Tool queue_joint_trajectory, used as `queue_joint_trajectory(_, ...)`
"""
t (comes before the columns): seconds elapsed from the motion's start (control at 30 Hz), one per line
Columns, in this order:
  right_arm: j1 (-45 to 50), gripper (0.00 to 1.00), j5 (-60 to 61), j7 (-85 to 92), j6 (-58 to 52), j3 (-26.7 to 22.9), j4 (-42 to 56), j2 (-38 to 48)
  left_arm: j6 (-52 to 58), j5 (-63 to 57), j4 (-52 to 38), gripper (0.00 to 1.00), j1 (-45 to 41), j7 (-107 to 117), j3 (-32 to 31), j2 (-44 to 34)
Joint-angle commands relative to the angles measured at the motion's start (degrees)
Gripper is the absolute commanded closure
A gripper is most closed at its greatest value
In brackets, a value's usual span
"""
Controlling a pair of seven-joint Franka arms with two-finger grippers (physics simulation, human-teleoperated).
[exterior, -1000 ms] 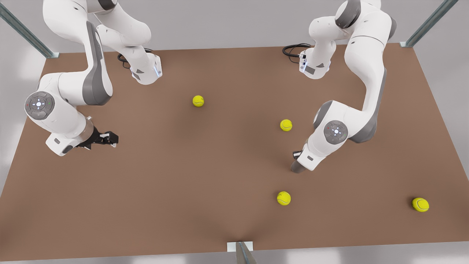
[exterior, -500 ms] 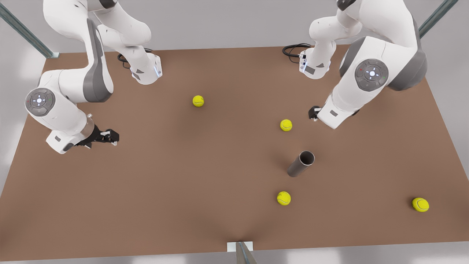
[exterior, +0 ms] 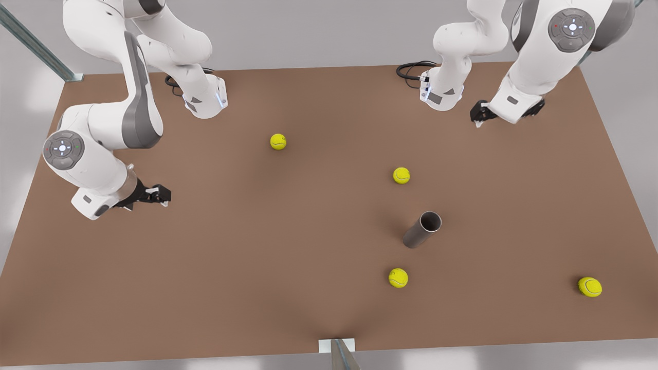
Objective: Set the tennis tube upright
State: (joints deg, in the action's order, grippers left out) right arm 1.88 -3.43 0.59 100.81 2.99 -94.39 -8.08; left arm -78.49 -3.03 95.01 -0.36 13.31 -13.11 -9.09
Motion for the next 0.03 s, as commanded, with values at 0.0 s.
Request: queue_joint_trajectory(0.0,0.06,0.00,0.00,0.02,0.00,0.00,-0.01,0.08,0.09,1.10,0.00,0.01,0.10,0.05,0.01,-0.05)
